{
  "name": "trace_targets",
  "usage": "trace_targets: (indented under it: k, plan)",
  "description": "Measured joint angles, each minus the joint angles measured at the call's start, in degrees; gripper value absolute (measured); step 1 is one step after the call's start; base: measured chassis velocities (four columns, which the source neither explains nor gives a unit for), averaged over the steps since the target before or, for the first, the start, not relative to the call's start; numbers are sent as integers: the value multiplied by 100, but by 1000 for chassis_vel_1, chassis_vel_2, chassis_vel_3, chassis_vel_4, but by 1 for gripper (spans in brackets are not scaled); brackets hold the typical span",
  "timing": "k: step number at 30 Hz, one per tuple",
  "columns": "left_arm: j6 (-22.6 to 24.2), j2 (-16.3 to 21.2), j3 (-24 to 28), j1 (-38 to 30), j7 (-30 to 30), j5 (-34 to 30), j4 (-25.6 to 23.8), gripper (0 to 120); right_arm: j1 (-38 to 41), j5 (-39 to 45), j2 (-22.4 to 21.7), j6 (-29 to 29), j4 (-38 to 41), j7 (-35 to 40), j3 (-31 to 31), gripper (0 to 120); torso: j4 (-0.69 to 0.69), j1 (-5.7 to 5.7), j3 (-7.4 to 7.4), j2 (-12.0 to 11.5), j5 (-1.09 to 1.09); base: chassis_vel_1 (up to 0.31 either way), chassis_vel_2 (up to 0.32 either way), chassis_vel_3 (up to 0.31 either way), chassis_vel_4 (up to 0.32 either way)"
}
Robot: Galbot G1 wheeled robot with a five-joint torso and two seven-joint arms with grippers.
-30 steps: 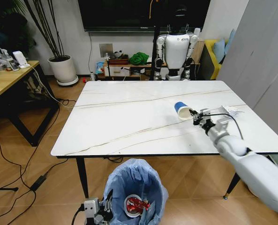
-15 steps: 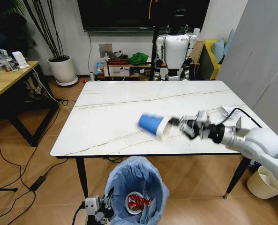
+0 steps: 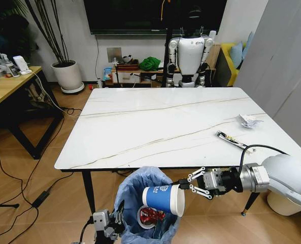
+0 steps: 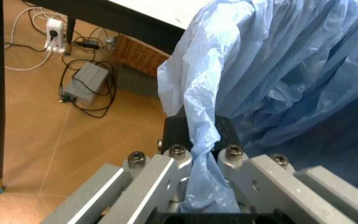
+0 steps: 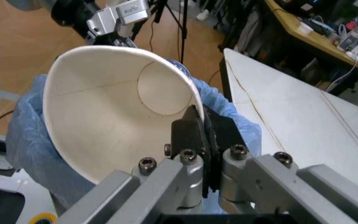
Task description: Pick up the trash bin and place the trash from the table into it.
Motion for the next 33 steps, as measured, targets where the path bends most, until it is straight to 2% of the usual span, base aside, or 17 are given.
trace_targets:
  k: [1, 3, 5, 7, 9, 12, 13, 15, 19, 21, 23, 24, 27, 29, 31, 32, 33]
  plan:
    - [0, -5, 1, 2, 0, 7, 0, 0, 1, -3, 7, -3, -1, -2, 3, 0, 0, 0, 0, 0, 0, 0, 0, 0, 0]
    - [0, -27, 14, 9, 4, 40, 0, 0, 9, -15, 33, 4, -66, -12, 27, 12, -1, 0, 0, 0, -1, 0, 0, 0, 0]
    - [0, -30, 15, 10, 4, 43, 0, 0, 10, -15, 36, 5, -71, -12, 27, 12, 0, 0, 0, 0, -1, 0, 0, 0, 0]
    - [0, -44, 30, 21, 9, 70, 5, 0, 17, -13, 82, 4, -96, -13, 29, 26, 0, 0, 0, 0, 0, 0, 0, 0, 0]
    - [0, -45, 31, 22, 9, 72, 6, 0, 17, -13, 89, 1, -95, -13, 29, 29, -1, 0, 0, 0, -1, 0, 0, 0, 0]
    - [0, -46, 29, 26, 13, 77, 8, 0, 31, 5, 122, -19, -129, -4, 26, 42, -1, 0, 0, 0, -1, 0, 0, 0, 0]
    - [0, -46, 29, 26, 13, 77, 8, 0, 31, 5, 122, -19, -129, -4, 26, 42, -1, 0, 0, 0, -1, 0, 0, 0, 0]
    - [0, -44, 28, 33, 13, 77, 8, 0, 67, 103, 197, -43, -236, 71, 64, 53, -1, 0, 0, 0, -1, 0, 0, 0, 0]
    - [-1, -43, 28, 33, 15, 80, 18, 0, 97, 213, 294, -78, -354, 129, 124, 58, -1, 0, 0, 0, -1, 0, 0, 0, 0]
    - [-8, -38, 40, 33, 23, 95, 65, 0, 130, 397, 551, -98, -683, 297, 280, 77, 0, 0, 0, 0, 0, 0, 0, 0, 0]
    - [-10, -38, 69, 35, 31, 107, 80, 0, 113, 530, 773, -84, -1004, 431, 460, 85, 0, 0, 0, 0, 0, 0, 0, 0, 0]
    - [-10, -38, 69, 35, 31, 107, 80, 0, 113, 530, 773, -84, -1004, 431, 460, 85, 0, 0, 0, 0, 0, 0, 0, 0, 0]
    - [-13, 6, 30, 37, 35, 76, 60, 0, -255, 1047, 1404, -215, -1609, 706, 1332, 97, -1, 0, 0, 0, 1, 0, 0, 0, 0]
    - [-13, 17, 13, 40, 35, 65, 50, 0, -316, 1080, 1492, -220, -1673, 779, 1467, 98, 0, 0, 0, 0, 1, 0, 0, 0, 0]
    - [-14, 70, -55, 49, 35, -5, 0, 0, -683, 1115, 1883, -232, -1962, 1004, 2120, 100, 0, 0, 0, 0, -1, 0, 0, 0, 0]
    - [-14, 70, -55, 49, 35, -5, 0, 0, -683, 1115, 1883, -232, -1962, 1004, 2120, 100, 0, 0, 0, 0, -1, 0, 0, 0, 0]
    - [-14, 84, -73, 50, 35, -27, -16, 0, -872, 1088, 2056, -228, -2075, 1057, 2406, 100, 0, 0, 0, 0, -1, 0, 0, 0, 0]
